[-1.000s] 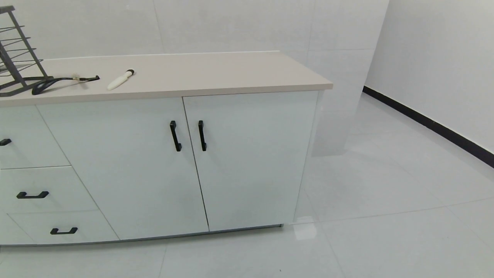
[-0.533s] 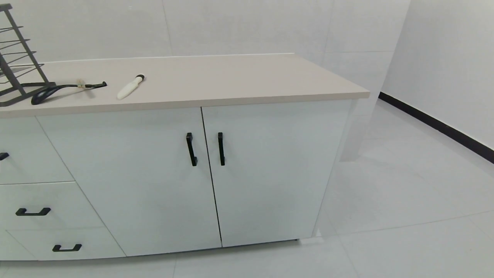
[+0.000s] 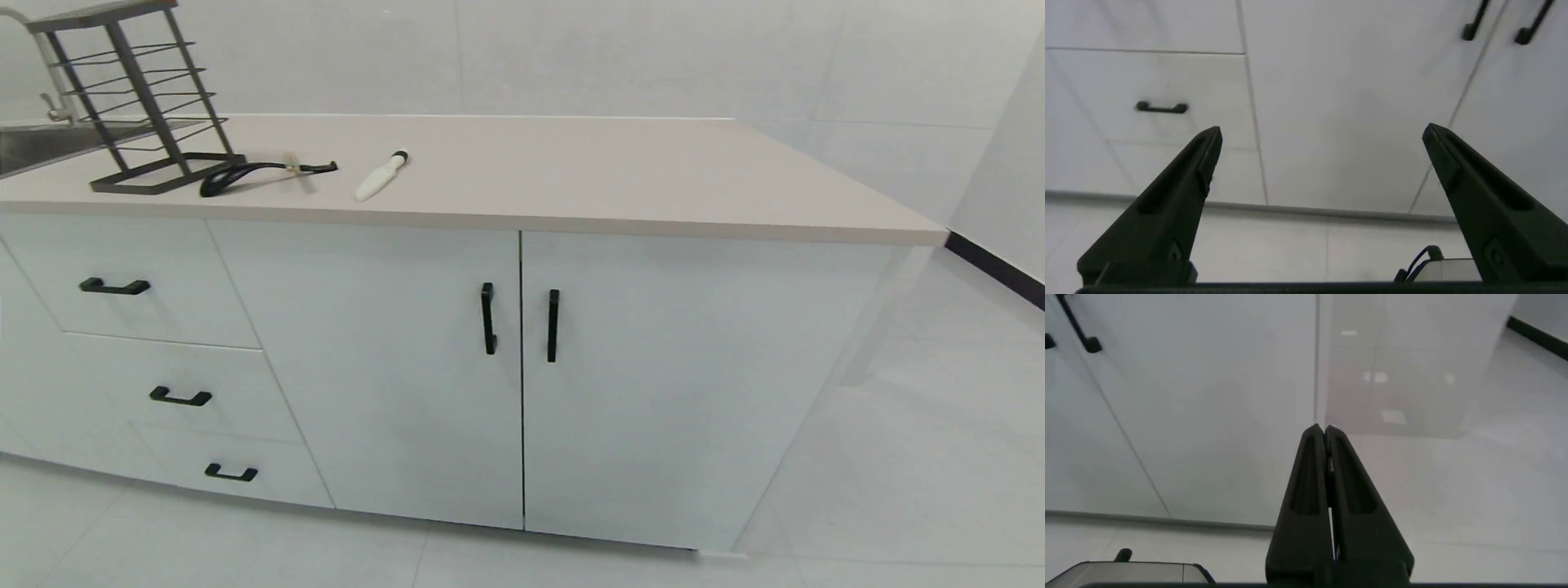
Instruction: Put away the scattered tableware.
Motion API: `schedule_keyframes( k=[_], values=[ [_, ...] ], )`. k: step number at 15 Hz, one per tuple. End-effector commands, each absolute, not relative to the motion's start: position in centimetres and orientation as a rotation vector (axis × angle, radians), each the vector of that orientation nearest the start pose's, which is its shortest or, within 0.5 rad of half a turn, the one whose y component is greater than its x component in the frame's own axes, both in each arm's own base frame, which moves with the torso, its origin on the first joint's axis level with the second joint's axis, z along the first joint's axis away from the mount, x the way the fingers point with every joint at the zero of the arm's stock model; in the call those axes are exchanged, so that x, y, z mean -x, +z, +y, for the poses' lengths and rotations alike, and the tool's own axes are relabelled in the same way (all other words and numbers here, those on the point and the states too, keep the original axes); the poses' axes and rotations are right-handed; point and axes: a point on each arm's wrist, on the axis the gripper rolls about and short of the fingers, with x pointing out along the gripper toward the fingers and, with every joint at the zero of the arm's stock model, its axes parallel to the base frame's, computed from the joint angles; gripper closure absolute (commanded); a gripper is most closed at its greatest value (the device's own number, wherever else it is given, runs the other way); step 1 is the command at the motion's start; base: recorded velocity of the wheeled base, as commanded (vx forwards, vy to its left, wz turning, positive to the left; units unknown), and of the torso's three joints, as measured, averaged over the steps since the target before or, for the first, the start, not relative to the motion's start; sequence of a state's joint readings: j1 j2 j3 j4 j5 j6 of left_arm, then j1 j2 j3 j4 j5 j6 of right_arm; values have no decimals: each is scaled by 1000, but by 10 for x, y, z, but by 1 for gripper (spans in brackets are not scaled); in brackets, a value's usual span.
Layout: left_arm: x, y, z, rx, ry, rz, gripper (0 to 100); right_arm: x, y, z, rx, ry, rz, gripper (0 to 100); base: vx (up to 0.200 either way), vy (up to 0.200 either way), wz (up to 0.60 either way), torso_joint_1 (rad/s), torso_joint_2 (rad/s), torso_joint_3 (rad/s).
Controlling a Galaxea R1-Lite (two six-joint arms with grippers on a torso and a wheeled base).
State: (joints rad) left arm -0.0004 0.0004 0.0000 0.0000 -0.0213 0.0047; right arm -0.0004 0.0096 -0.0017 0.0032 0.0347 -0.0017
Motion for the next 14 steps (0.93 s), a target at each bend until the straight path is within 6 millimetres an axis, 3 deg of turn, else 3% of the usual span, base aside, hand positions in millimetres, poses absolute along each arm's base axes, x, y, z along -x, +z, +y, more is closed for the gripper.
schedule_keyframes(
  k=[1, 2, 14],
  values=[
    [23, 75, 0, -5, -21, 0, 0, 22, 76, 1, 1, 35, 17, 100, 0, 0, 0, 0, 0, 0],
    [23, 75, 0, -5, -21, 0, 0, 22, 76, 1, 1, 35, 17, 100, 0, 0, 0, 0, 0, 0],
    [23, 75, 0, -3, -21, 0, 0, 22, 76, 1, 1, 35, 17, 100, 0, 200, 0, 2, 2, 2]
  ],
)
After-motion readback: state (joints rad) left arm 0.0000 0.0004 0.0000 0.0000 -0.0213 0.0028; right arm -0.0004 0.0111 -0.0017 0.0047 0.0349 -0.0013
